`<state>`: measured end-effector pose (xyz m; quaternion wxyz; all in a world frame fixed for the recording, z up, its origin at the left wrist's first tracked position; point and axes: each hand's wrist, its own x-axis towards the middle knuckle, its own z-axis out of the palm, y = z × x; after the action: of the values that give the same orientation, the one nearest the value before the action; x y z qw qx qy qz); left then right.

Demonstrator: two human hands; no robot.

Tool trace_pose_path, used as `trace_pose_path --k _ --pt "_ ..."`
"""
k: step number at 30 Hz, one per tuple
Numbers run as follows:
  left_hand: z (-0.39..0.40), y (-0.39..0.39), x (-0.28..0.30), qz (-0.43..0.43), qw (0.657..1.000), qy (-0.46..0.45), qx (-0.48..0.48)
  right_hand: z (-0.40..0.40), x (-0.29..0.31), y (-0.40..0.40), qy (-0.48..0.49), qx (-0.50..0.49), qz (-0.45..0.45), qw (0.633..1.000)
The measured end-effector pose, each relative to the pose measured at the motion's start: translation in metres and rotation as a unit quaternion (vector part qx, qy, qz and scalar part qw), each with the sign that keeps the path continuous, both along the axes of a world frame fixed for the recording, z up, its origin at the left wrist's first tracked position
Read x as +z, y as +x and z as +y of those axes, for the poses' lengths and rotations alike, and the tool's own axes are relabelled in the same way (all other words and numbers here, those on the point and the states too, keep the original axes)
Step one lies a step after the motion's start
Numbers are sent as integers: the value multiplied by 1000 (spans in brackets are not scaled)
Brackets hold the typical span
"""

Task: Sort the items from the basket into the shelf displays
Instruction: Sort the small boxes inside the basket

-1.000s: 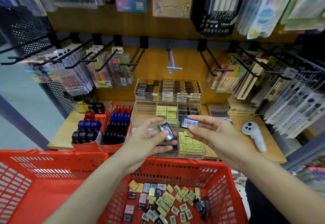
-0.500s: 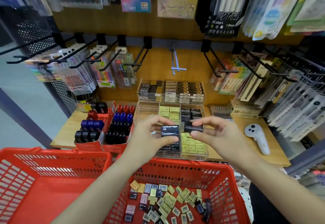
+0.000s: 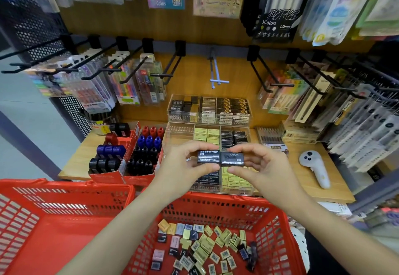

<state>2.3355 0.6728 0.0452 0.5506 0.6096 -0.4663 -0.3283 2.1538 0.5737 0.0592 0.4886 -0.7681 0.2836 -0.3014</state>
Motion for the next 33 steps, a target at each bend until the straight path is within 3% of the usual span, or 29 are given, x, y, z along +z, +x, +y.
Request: trace_pose_path --k 7,12,18,21,25,33 --pt "-19 -1 -19 -23 998 50 4 -18 -21 -1 55 -21 22 998" --pt "-44 10 -38 -50 994 96 25 -60 -36 -9 36 -98 120 987" --pt "-87 17 -51 -187 971 142 41 -114 -51 -6 14 -185 186 965" --pt "-120 9 -49 -233 962 138 43 -130 -59 1 -27 -173 229 957" --pt "-161 -3 -50 -308 939 153 12 -145 -69 9 -153 -144 307 928" --pt "-184 4 -60 -411 875 248 -65 -157 -87 25 -203 -54 359 909"
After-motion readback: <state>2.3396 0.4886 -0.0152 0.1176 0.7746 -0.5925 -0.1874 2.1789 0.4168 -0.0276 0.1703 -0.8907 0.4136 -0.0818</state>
